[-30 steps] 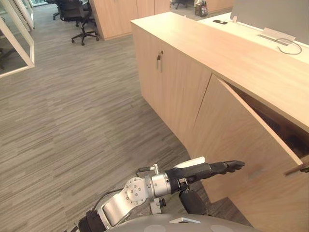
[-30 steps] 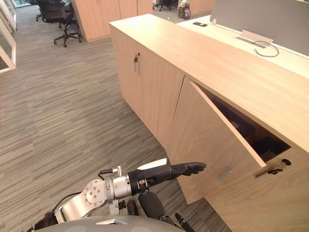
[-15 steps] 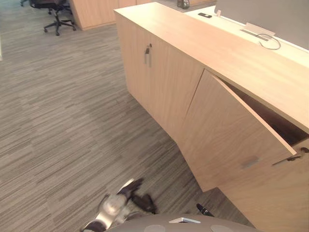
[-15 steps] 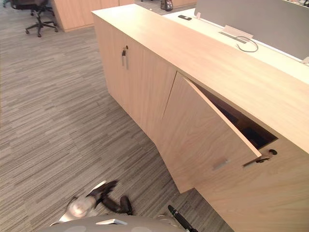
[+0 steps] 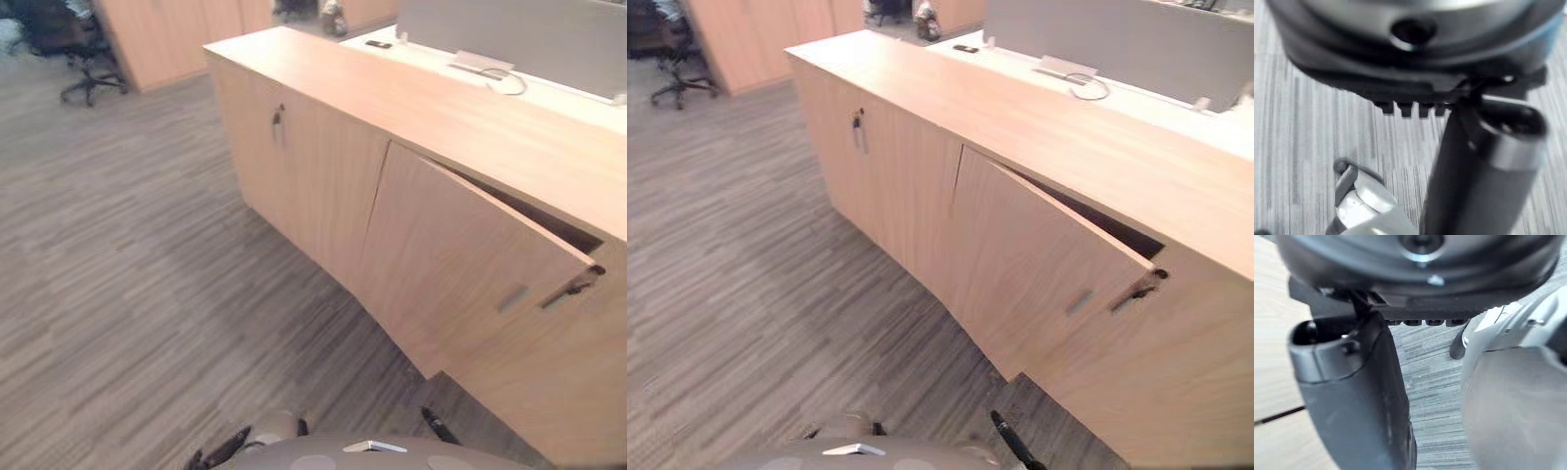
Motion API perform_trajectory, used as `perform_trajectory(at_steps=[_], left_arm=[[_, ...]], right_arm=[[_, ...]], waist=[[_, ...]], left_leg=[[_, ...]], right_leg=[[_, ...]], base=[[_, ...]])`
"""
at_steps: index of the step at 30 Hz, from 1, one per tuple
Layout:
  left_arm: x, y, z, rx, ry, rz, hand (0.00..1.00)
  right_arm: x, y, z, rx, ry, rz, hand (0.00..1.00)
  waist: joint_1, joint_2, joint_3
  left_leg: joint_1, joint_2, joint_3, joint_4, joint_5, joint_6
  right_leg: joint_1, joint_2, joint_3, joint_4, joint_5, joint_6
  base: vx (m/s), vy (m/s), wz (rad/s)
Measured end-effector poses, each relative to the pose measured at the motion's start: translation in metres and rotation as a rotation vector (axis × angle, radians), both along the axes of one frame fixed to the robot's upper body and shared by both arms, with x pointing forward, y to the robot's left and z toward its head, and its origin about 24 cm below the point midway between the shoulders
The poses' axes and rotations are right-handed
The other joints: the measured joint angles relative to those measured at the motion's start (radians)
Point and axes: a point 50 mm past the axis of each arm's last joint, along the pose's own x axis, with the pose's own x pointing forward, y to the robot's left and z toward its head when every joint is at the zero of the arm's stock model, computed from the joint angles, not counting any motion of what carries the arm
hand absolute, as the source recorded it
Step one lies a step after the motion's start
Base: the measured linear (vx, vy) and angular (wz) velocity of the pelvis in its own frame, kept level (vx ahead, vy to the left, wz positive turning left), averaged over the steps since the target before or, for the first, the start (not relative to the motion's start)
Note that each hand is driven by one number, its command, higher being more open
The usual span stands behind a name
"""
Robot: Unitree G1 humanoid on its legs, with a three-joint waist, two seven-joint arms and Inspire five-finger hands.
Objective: Walk over to the cabinet, pick up the folder, carry it to the office cabinet, place the folder inside the office cabinet, then close the office cabinet door
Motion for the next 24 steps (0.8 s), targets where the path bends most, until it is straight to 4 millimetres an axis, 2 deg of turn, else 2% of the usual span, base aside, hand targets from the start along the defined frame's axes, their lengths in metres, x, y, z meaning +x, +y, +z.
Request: perform_trajectory(at_steps=[2,3,5,6,9,11,12,14,15,16,18,21,24], left_arm=[[0.003,0.003,0.001,0.007,-0.007,-0.036,1.00],[0.007,0.001,0.001,-0.003,-0.012,-0.103,1.00],[0.012,0.001,0.001,-0.015,-0.027,-0.169,1.00],[0.019,0.001,0.002,-0.032,-0.052,-0.207,1.00],[0.046,-0.006,0.004,-0.093,-0.162,-0.241,1.00],[0.063,-0.013,0.006,-0.123,-0.218,-0.241,1.00],[0.070,-0.023,0.005,-0.156,-0.243,-0.233,1.00],[0.073,-0.026,0.006,-0.183,-0.263,-0.252,1.00],[0.073,-0.026,0.006,-0.186,-0.265,-0.253,1.00],[0.074,-0.026,0.006,-0.187,-0.266,-0.253,1.00],[0.072,-0.023,0.006,-0.180,-0.259,-0.255,1.00],[0.062,-0.017,0.004,-0.164,-0.213,-0.238,1.00],[0.061,-0.013,0.004,-0.108,-0.188,-0.284,1.00]], right_arm=[[0.003,0.002,0.000,-0.004,-0.007,0.042,1.00],[0.004,-0.001,0.001,-0.014,-0.014,0.059,1.00],[0.004,-0.001,0.001,-0.011,-0.018,0.062,1.00],[0.004,0.000,0.001,-0.009,-0.019,0.063,1.00],[0.001,-0.002,0.001,-0.009,-0.012,0.056,1.00],[0.002,0.000,0.001,0.000,-0.016,0.048,1.00],[0.005,0.001,0.000,0.006,-0.019,0.050,1.00],[0.009,-0.001,0.001,0.008,-0.024,0.050,1.00],[0.010,0.001,0.001,0.013,-0.028,0.046,1.00],[0.011,0.001,0.001,0.013,-0.030,0.039,1.00],[0.012,0.002,0.000,0.023,-0.035,0.010,1.00],[0.009,0.004,0.000,0.032,-0.025,-0.008,1.00],[0.008,0.004,-0.001,0.034,-0.019,-0.009,1.00]], waist=[[-0.001,-0.017,-0.010],[-0.004,-0.009,-0.027],[-0.007,-0.012,-0.046],[-0.018,-0.018,-0.056],[-0.024,-0.009,-0.076],[-0.025,-0.012,-0.075],[-0.025,-0.010,-0.074],[-0.026,-0.002,-0.070],[-0.026,-0.007,-0.069],[-0.025,-0.006,-0.068],[-0.032,-0.022,-0.058],[-0.030,-0.031,-0.053],[-0.025,-0.033,-0.051]], left_leg=[[0.025,-0.022,0.021,-0.062,0.026,0.004],[0.060,-0.031,0.033,-0.126,0.051,0.007],[0.102,-0.045,0.049,-0.205,0.082,0.008],[0.128,-0.055,0.052,-0.262,0.106,0.006],[0.181,-0.068,0.061,-0.364,0.160,0.012],[0.195,-0.070,0.076,-0.380,0.171,0.016],[0.206,-0.054,0.095,-0.386,0.169,0.012],[0.228,-0.030,0.120,-0.393,0.162,0.007],[0.239,-0.027,0.121,-0.393,0.157,0.006],[0.245,-0.029,0.121,-0.393,0.157,0.006],[0.246,-0.042,0.126,-0.394,0.154,0.007],[0.246,-0.047,0.139,-0.395,0.148,0.007],[0.247,-0.050,0.142,-0.396,0.148,0.007]], right_leg=[[0.002,0.008,-0.013,-0.007,0.033,-0.027],[0.003,0.005,-0.010,-0.021,0.052,-0.025],[0.001,-0.004,-0.010,-0.027,0.051,-0.027],[0.001,-0.009,-0.010,-0.038,0.050,-0.029],[0.003,-0.014,-0.003,-0.064,0.045,-0.038],[0.005,-0.010,0.006,-0.071,0.047,-0.042],[0.002,-0.002,-0.004,-0.070,0.058,-0.058],[-0.001,0.023,-0.072,-0.063,0.090,-0.088],[0.001,0.028,-0.115,-0.065,0.096,-0.087],[0.006,0.028,-0.118,-0.070,0.096,-0.087],[0.014,0.023,-0.114,-0.107,0.113,-0.065],[0.025,0.020,-0.120,-0.147,0.138,-0.056],[0.024,0.017,-0.124,-0.148,0.138,-0.055]], base=[[0.10,-0.048,-0.21],[0.10,-0.033,-0.35],[0.12,-0.023,-0.34],[0.14,-0.023,-0.20],[0.16,-0.016,-0.18],[0.11,-0.006,-0.30],[0.09,-0.022,-0.45],[0.07,-0.042,-0.64],[0.05,-0.037,-0.64],[0.02,-0.024,-0.55],[-0.01,-0.005,-0.33],[-0.06,0.000,-0.16],[-0.08,-0.026,-0.06]])
